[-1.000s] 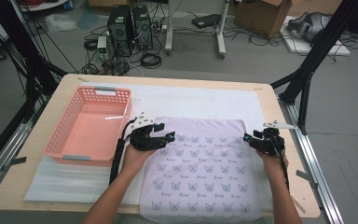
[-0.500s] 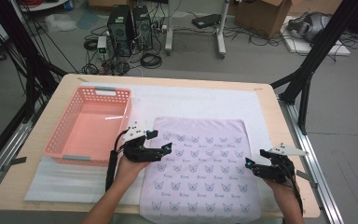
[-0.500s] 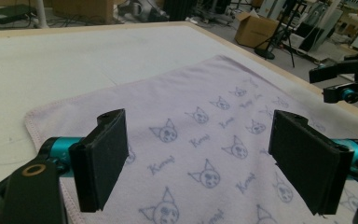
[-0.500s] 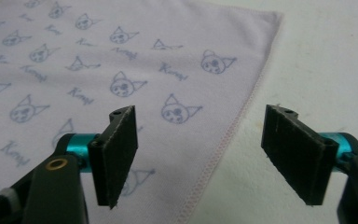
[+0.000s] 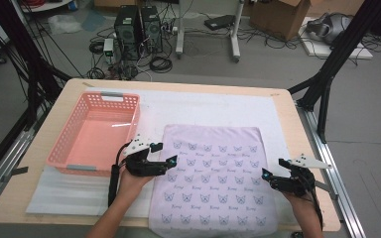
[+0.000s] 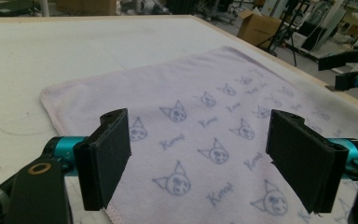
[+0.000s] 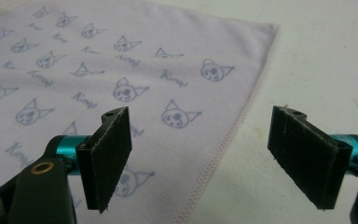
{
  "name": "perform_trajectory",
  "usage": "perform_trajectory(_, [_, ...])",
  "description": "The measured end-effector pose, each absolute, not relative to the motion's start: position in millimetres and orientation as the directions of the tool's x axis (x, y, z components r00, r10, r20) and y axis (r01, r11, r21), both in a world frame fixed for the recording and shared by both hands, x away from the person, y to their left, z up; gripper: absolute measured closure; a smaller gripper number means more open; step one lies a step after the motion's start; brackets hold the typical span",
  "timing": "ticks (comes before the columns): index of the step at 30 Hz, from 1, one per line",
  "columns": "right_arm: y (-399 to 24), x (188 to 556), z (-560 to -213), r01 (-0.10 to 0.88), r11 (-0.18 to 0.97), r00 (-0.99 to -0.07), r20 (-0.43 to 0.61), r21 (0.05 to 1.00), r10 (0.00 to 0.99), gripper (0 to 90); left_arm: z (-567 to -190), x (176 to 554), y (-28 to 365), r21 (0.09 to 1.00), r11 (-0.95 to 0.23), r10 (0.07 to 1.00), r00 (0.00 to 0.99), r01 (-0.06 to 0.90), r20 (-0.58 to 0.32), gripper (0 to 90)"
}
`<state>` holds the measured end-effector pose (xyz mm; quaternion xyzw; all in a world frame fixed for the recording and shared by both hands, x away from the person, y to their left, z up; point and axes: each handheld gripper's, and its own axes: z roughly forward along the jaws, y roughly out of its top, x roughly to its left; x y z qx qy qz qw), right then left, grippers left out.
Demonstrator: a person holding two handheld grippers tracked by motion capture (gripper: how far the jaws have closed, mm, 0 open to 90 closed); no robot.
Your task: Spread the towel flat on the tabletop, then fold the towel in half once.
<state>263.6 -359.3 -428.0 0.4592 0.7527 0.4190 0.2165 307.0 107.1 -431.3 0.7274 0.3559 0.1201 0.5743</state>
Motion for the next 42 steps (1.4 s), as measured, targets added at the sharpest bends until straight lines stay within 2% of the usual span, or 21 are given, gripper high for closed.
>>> perform_trajectory(11, [-351.3, 267.5, -428.4, 0.513, 0.223, -0.496, 0.074, 0.829, 0.865, 20.6, -432.8, 305.9, 106.6, 0.914, -0.112, 0.658, 0.718, 0.390, -0.226, 22.8])
perform_trajectory(20, [-353.9, 269.5, -430.2, 0.534, 0.204, -0.465, 0.083, 0.821, 0.881, 20.6, -435.1, 308.9, 108.6, 0.897, -0.115, 0.679, 0.692, 0.428, -0.244, 23.1])
perform_trajectory(22, [-353.1, 269.8, -431.2, 0.539, 0.200, -0.455, 0.083, 0.818, 0.887, 20.6, -435.6, 309.0, 108.8, 0.892, -0.127, 0.691, 0.684, 0.433, -0.234, 24.0])
perform_trajectory(25, [-351.1, 271.9, -433.3, 0.546, 0.209, -0.458, 0.081, 0.811, 0.885, 20.7, -436.3, 307.8, 109.7, 0.886, -0.142, 0.715, 0.665, 0.441, -0.216, 30.0])
perform_trajectory(31, [-348.4, 277.3, -438.2, 0.567, 0.227, -0.448, 0.065, 0.792, 0.891, 21.1, -440.2, 308.6, 109.1, 0.863, -0.173, 0.739, 0.642, 0.475, -0.205, 32.9])
perform_trajectory(42, [-344.9, 286.6, -444.4, 0.607, 0.247, -0.403, 0.024, 0.755, 0.915, 37.1, -451.0, 310.8, 101.3, 0.805, -0.262, 0.779, 0.609, 0.533, -0.149, 34.8])
